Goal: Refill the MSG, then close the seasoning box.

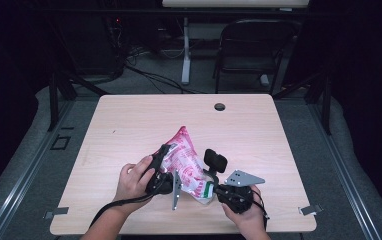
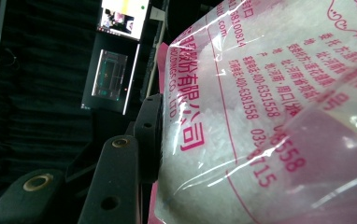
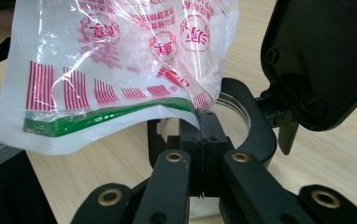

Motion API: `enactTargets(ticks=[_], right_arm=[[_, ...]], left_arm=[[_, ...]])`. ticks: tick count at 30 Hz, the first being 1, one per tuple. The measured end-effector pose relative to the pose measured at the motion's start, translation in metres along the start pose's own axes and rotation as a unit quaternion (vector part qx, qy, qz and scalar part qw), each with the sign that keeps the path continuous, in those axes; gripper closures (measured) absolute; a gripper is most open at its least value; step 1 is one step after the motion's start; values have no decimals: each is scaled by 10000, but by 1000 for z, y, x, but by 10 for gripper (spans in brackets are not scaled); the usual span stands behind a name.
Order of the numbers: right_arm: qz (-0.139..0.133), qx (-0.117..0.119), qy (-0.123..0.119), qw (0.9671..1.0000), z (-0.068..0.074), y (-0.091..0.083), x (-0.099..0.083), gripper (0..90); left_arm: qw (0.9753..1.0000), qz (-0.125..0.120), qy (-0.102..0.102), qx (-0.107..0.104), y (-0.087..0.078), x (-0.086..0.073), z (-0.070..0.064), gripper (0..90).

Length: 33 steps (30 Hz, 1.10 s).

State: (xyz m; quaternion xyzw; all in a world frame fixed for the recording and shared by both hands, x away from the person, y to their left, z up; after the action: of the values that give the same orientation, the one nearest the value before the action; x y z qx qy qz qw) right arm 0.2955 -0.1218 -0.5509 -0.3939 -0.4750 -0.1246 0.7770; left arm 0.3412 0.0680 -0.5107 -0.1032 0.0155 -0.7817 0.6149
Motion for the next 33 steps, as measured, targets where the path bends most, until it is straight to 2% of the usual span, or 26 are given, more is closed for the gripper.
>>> enactTargets(ticks=[4,12,16,33], right_arm=[[6,-6,3,10000,0,1,0,900],[-4,13,8,10000,0,0,0,900],[-12,13,32,10000,-1,1,0,900],[-23,30,29,10000,-1,2,1,900]], left_arm=[[10000,17,-16,-37,0,-1,-1,622],[10000,10,54,32,-2,0,1,618],[10000,33,30,-13,-2,-1,0,618],[10000,5,66,58,-4,-1,2,615]])
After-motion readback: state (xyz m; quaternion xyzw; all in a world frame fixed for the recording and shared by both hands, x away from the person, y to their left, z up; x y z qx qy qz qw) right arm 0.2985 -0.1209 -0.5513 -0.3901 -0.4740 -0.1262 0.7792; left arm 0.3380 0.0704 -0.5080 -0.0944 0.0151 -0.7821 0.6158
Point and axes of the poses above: each handheld gripper's, and its own axes: y roughly forward along the jaws, x roughly out of its top, z roughly to its left, the point moved 6 cm from there along y, roughly forward along the jaws, and after that the axes turned 7 degrees about y, right-handed, at the moved point
